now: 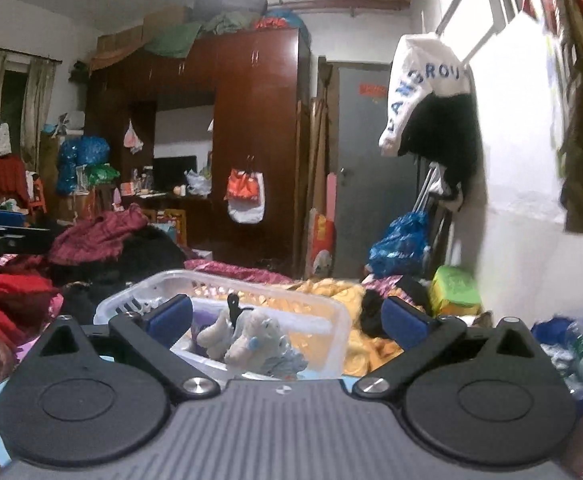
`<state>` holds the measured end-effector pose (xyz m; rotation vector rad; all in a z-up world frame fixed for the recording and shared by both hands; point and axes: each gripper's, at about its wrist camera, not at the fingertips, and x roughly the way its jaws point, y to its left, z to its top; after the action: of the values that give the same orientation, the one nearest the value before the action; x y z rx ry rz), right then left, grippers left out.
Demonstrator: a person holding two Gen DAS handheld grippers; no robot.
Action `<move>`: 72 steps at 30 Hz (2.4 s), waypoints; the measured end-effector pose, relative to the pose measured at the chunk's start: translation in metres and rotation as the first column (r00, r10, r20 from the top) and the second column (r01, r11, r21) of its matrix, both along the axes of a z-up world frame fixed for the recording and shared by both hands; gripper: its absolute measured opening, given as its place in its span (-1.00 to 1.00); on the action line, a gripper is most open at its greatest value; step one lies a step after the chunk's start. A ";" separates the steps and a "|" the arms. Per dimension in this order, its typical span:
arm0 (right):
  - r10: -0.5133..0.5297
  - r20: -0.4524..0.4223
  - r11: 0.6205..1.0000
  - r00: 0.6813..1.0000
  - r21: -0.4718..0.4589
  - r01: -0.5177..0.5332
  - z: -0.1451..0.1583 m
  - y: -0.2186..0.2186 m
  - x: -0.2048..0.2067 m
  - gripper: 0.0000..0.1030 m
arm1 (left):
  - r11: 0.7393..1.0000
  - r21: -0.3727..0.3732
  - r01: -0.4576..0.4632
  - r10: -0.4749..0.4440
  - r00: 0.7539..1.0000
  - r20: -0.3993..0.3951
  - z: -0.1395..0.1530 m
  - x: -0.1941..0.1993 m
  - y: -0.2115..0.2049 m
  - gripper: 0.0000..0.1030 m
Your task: Organize objects
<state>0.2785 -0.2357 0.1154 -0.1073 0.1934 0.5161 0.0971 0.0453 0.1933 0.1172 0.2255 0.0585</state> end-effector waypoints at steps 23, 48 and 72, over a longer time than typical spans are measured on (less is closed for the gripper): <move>-0.016 -0.190 0.997 0.982 0.074 0.030 -0.102 0.012 0.006 1.00 | 0.984 -0.170 0.056 -0.071 0.994 -0.079 -0.127 0.028 -0.004 0.91; -0.037 -0.157 0.994 0.987 0.095 0.052 -0.108 -0.001 -0.032 1.00 | 0.992 -0.116 0.052 -0.060 0.996 -0.068 -0.135 0.009 -0.031 0.91; -0.017 -0.142 0.994 0.990 0.103 0.032 -0.106 -0.002 -0.037 1.00 | 0.994 -0.099 0.049 -0.056 0.996 -0.066 -0.135 0.008 -0.038 0.91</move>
<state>0.2413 -0.2377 0.0093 0.0343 0.3052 0.5087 0.1054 0.0078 0.0584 0.0286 0.2937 -0.0090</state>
